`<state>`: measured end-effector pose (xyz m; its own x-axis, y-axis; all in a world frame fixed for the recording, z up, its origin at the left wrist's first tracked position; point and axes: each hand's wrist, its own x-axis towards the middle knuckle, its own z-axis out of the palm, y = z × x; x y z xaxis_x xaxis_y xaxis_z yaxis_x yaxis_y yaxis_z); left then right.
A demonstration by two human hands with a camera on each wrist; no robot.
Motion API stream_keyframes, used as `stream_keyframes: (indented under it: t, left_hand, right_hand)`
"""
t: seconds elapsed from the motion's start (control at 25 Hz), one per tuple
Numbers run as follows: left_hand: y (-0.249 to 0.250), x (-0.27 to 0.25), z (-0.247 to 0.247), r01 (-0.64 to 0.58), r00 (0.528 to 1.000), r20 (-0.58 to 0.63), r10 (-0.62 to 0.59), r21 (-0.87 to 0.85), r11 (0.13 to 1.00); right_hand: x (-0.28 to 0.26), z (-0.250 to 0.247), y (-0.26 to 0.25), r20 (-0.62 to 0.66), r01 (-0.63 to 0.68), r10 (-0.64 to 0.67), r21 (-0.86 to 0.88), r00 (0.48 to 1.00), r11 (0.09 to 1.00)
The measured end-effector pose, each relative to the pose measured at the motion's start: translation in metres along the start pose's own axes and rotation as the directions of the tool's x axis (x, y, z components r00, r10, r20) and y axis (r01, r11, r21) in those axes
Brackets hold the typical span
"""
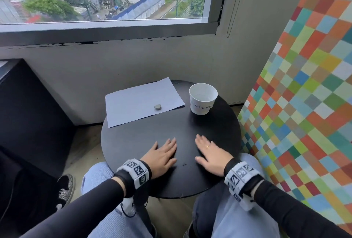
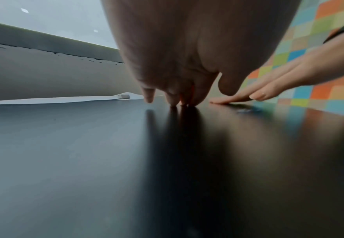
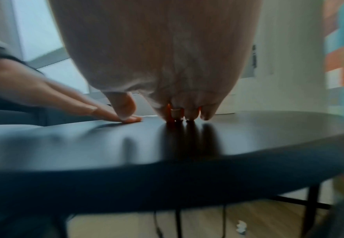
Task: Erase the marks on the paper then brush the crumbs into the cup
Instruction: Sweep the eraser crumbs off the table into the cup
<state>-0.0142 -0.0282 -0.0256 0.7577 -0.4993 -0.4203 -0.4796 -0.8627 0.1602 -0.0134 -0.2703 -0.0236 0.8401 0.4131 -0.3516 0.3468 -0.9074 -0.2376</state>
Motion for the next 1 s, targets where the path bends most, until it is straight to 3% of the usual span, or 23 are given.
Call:
stream_keyframes:
  t: [0.12, 0.2, 0.28, 0.36, 0.4, 0.48, 0.56, 0.68, 0.84, 1.0]
  left_hand:
    - [0.008, -0.019, 0.008, -0.145, 0.989, 0.007, 0.147, -0.114, 0.983]
    - [0.004, -0.031, 0.008, -0.152, 0.988, -0.060, 0.141, -0.247, 0.957]
    - [-0.006, -0.040, 0.005, -0.057, 0.992, -0.125, 0.028, -0.237, 0.970]
    - [-0.011, -0.045, 0.003, 0.051, 0.985, -0.154, -0.076, -0.161, 0.986]
    - [-0.011, -0.047, 0.003, 0.076, 0.981, -0.164, -0.101, -0.152, 0.985]
    - [-0.005, -0.047, 0.005, 0.075, 0.975, -0.191, -0.110, -0.181, 0.981]
    - [0.005, -0.040, 0.006, 0.070, 0.961, -0.246, -0.126, -0.224, 0.972]
    - [0.019, -0.024, -0.005, 0.041, 0.924, -0.348, -0.159, -0.322, 0.946]
    - [0.031, 0.009, -0.038, -0.036, 0.864, -0.472, -0.178, -0.409, 0.912]
    - [0.035, 0.056, -0.081, -0.001, 0.846, -0.500, -0.187, -0.352, 0.936]
  right_hand:
    - [-0.031, 0.017, -0.030, 0.049, 0.224, -0.222, -0.033, 0.974, 0.974]
    - [-0.039, 0.012, -0.026, 0.065, 0.203, -0.205, 0.041, 0.977, 0.978]
    - [-0.032, 0.002, -0.002, -0.026, 0.011, -0.009, 0.080, 1.000, 0.997]
    - [-0.032, -0.003, 0.018, -0.045, -0.275, 0.276, 0.029, 0.960, 0.961]
    - [-0.035, 0.000, 0.020, -0.029, -0.346, 0.346, 0.010, 0.938, 0.938]
    - [-0.043, 0.015, 0.006, -0.017, -0.285, 0.285, 0.009, 0.958, 0.959]
    - [-0.052, 0.028, -0.020, -0.010, -0.058, 0.058, 0.025, 0.998, 0.998]
    - [-0.047, 0.024, -0.029, -0.015, 0.097, -0.096, 0.149, 0.995, 0.984]
    - [-0.027, 0.002, 0.000, -0.230, 0.032, 0.021, 0.225, 0.973, 0.974]
    - [-0.020, -0.005, 0.014, -0.177, -0.093, 0.127, 0.188, 0.976, 0.978]
